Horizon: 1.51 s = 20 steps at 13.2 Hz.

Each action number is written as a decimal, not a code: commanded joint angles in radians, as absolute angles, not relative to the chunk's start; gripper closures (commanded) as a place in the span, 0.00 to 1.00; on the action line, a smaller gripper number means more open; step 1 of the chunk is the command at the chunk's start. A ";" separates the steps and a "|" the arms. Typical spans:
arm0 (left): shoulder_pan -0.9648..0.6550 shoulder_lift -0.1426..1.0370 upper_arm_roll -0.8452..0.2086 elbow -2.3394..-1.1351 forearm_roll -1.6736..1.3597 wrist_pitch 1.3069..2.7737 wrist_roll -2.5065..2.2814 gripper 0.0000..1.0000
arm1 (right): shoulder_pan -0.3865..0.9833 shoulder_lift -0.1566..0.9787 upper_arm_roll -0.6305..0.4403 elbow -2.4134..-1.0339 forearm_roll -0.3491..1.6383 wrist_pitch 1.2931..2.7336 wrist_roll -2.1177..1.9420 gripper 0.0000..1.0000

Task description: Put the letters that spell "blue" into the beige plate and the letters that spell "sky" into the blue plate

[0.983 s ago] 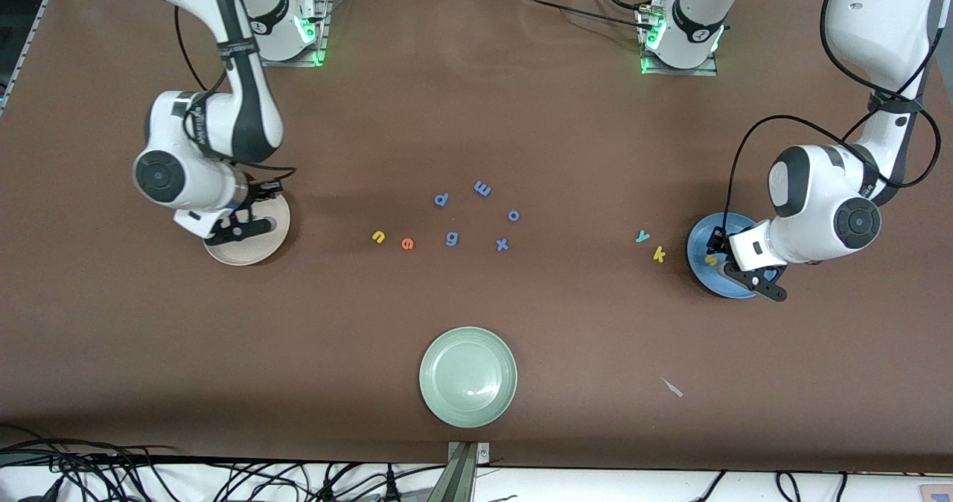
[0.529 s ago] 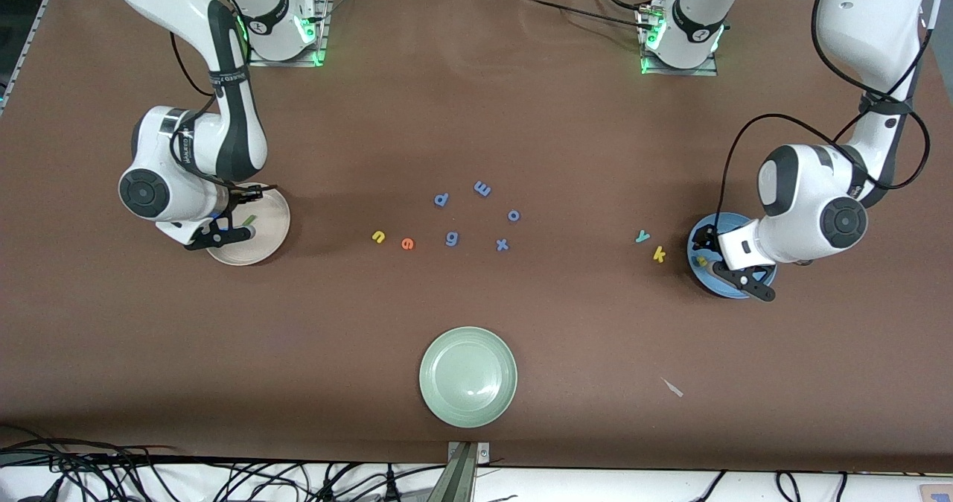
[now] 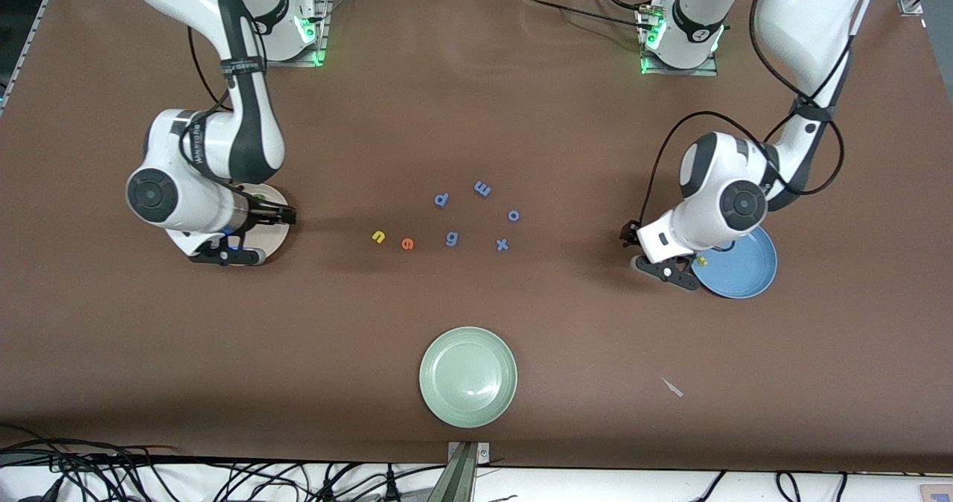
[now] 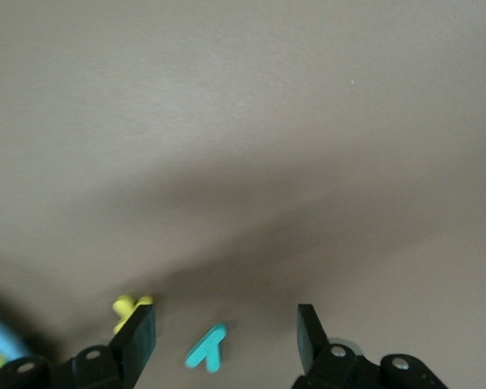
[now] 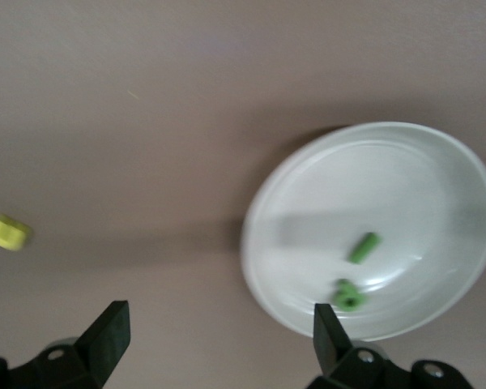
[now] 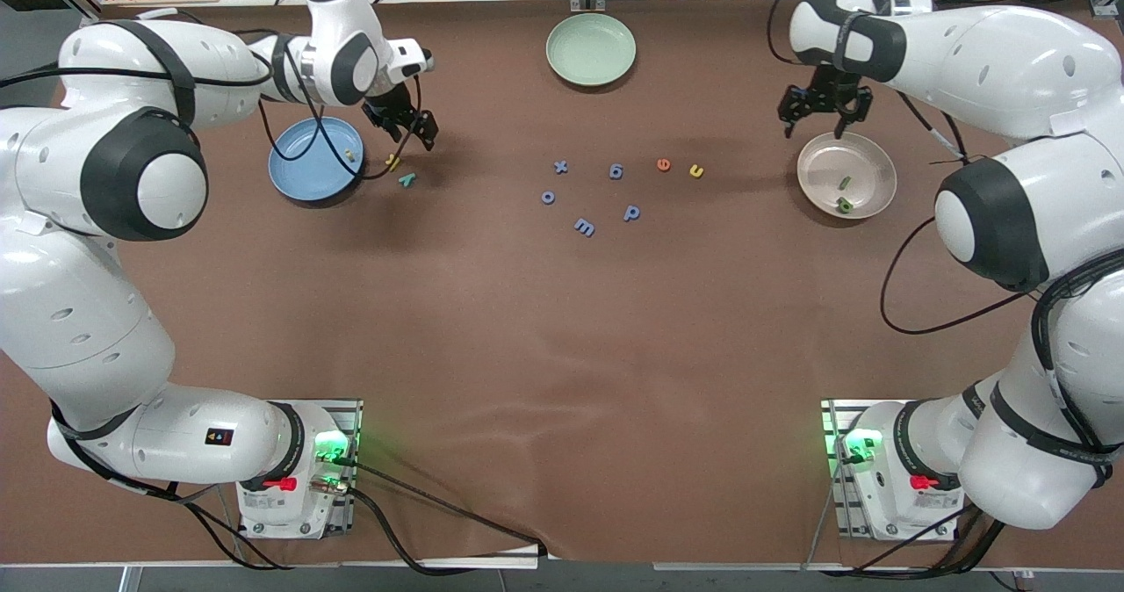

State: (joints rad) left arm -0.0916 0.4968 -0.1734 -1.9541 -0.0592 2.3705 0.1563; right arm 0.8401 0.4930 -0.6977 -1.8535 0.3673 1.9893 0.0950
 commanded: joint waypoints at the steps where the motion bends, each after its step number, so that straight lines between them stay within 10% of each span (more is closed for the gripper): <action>1: -0.084 0.508 -0.169 -2.002 -0.066 2.413 0.163 0.23 | 0.838 0.587 -0.657 -1.737 0.466 1.989 0.295 0.00; 9: -0.081 0.514 -0.169 -2.071 -0.064 2.451 0.167 0.25 | 0.916 0.709 -0.615 -1.721 0.624 2.175 0.518 0.00; 20: -0.067 0.517 -0.164 -2.097 -0.064 2.484 0.238 0.63 | 1.034 0.727 -0.581 -1.842 0.626 2.355 0.600 0.01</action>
State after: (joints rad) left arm -0.0743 0.5206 -0.1603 -2.0742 -0.0589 2.4685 0.2069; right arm 0.9944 0.7416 -0.5694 -1.7959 0.6044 2.3204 0.6017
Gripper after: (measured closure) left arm 0.542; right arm 0.000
